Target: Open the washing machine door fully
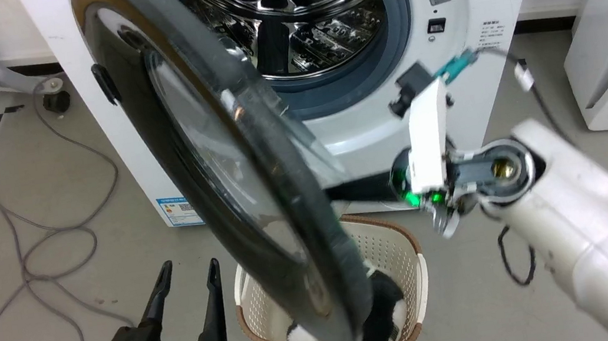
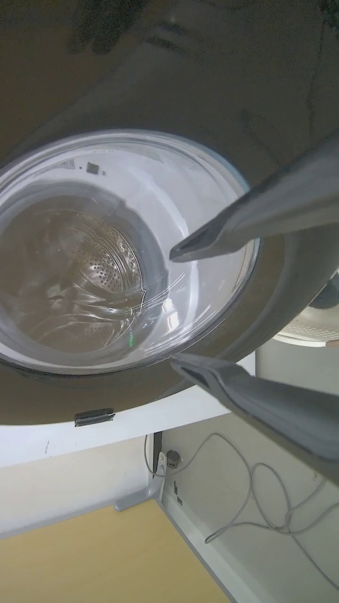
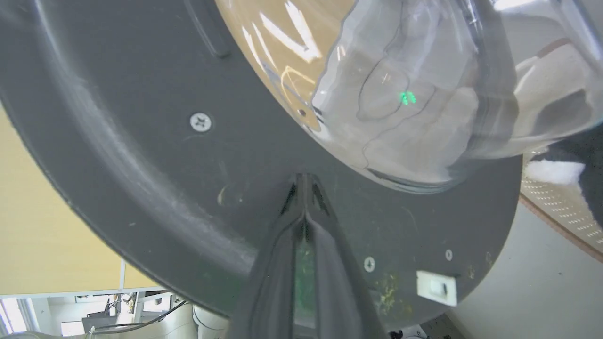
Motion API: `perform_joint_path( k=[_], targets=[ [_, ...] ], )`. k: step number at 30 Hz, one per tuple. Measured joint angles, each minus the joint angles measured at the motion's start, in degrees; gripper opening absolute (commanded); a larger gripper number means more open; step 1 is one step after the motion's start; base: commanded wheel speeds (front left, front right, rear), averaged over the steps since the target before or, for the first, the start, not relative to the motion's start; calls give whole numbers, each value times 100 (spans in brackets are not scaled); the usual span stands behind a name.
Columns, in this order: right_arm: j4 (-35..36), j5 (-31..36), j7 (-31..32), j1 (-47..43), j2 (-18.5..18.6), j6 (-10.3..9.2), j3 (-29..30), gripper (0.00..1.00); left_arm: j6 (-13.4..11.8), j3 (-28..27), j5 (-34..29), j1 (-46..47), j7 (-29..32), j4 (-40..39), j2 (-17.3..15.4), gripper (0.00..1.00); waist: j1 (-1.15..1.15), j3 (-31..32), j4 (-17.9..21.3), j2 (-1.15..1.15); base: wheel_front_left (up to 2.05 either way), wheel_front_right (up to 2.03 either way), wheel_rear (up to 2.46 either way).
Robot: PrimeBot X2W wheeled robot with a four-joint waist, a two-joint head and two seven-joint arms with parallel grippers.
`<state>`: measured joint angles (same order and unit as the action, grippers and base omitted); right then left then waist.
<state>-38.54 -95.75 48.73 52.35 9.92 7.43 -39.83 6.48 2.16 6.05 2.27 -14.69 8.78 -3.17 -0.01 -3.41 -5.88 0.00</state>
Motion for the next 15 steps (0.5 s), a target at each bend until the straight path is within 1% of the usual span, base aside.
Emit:
perform_joint_path(
  k=[9, 13, 14, 15],
  targets=[
    [533, -214, -132, -639, -115, 0, -68, 0, -27, 66, 4, -2, 0, 54, 9, 100, 0, 37, 9, 0, 0, 0, 0],
    [764, -267, -447, -901, -143, 0, 4, 0, -33, 69, 11, -2, 0, 68, 10, 100, 1, 16, 33, 0, 0, 0, 0],
    [842, -264, -639, -976, -152, 0, 79, 11, -34, 67, 18, -2, 0, 70, 10, 100, 1, 11, 41, 0, 0, 0, 0],
    [902, -254, -866, -1038, -157, 0, 154, 11, -35, 62, 18, -2, 0, 71, 9, 100, 1, 0, 55, 0, 0, 0, 0]
  ],
)
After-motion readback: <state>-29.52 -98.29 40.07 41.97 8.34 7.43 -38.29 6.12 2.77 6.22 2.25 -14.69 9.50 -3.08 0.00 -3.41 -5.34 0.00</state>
